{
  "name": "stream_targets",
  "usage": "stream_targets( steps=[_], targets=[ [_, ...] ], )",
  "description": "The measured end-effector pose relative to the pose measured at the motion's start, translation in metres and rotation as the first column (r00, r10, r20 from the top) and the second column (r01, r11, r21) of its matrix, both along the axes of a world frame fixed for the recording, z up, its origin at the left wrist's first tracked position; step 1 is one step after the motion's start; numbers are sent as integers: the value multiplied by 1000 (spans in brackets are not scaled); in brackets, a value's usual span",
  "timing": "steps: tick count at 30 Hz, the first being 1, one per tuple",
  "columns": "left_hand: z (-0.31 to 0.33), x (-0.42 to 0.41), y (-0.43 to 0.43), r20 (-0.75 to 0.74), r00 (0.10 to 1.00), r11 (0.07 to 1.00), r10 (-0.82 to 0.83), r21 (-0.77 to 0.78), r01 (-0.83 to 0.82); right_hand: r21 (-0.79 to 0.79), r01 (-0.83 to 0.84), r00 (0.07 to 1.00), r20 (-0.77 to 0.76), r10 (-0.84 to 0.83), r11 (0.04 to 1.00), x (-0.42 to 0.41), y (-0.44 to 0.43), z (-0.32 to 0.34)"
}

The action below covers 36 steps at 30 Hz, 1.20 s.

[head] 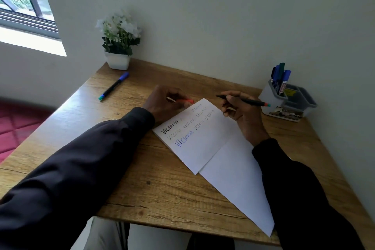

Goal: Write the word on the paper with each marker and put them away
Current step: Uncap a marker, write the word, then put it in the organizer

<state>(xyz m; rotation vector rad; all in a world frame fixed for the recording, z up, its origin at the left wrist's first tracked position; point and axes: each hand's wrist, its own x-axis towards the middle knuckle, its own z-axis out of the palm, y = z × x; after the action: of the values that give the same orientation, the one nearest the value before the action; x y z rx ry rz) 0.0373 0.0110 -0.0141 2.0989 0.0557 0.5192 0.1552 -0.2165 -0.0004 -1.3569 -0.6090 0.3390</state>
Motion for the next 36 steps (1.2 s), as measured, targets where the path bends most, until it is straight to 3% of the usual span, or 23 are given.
stream_targets(
  steps=[4,15,21,36],
  targets=[
    [5,-3,-1,19,1000,1000,19,-22,-19,37,16,1000,-16,-16,999,2,-3,12],
    [17,-39,-18,59,998,967,38,-254,-22,-18,-144,967,211,144,989,-52,-20,44],
    [26,-56,-30,116,993,980,1,-198,22,-21,-220,950,224,219,975,-83,-16,39],
    [36,-76,-30,183,983,988,-27,-147,54,-10,-154,958,242,152,988,-98,-10,42]
  ],
)
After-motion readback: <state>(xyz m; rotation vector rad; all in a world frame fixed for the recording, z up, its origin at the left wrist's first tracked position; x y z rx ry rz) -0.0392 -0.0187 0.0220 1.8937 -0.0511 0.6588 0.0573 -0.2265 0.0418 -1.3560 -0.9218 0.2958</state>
